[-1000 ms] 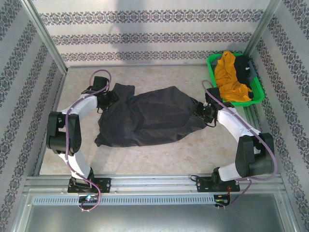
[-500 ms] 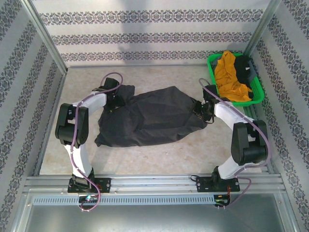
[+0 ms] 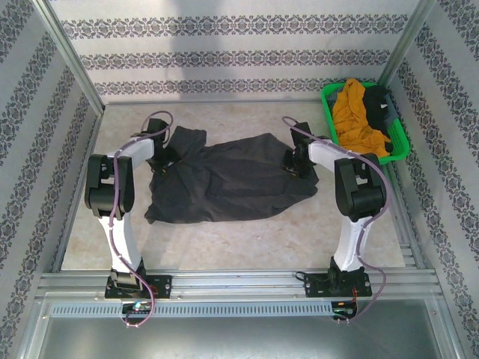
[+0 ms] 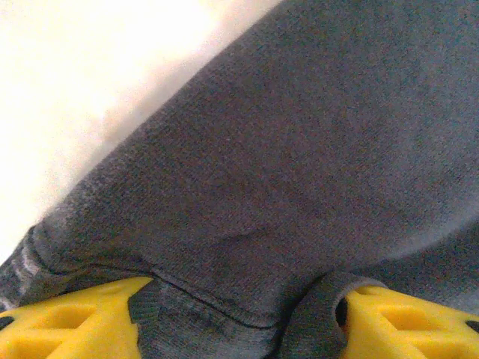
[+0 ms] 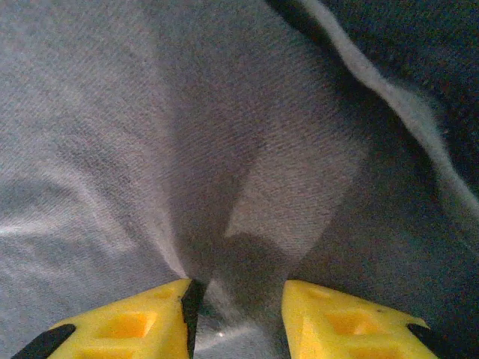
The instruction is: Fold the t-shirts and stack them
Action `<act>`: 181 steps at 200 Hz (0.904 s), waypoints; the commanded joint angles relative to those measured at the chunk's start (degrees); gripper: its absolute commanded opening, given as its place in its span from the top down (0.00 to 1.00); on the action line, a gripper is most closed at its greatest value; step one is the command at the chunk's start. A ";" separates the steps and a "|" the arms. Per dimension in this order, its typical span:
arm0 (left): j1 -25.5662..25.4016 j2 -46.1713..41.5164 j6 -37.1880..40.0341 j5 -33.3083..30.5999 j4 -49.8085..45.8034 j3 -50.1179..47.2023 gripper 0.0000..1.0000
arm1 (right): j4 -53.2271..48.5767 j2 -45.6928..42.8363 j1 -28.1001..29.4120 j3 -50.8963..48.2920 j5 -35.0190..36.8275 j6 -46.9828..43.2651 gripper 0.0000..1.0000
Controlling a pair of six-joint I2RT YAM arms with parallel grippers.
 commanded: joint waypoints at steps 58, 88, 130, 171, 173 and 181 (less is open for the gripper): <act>6.77 10.29 4.25 -0.09 -1.60 20.79 0.30 | -8.19 11.38 -2.13 22.66 -4.46 2.23 0.63; 5.59 5.12 7.61 -2.65 0.15 18.49 0.29 | -6.63 6.32 -2.13 20.23 -4.61 -0.15 0.62; 5.59 6.30 9.30 1.38 4.03 16.08 0.33 | -4.72 -0.42 -1.46 11.54 -7.08 -0.63 0.61; 4.75 10.75 9.66 3.53 3.64 18.93 0.34 | -3.77 -4.69 -1.16 5.37 -7.36 -0.25 0.61; 4.66 10.82 9.61 3.53 3.85 18.95 0.34 | -3.74 -4.78 -1.20 5.15 -7.42 -0.20 0.61; 4.30 11.04 9.75 3.69 4.42 19.00 0.33 | -3.64 -4.98 -1.07 4.53 -7.55 -0.23 0.61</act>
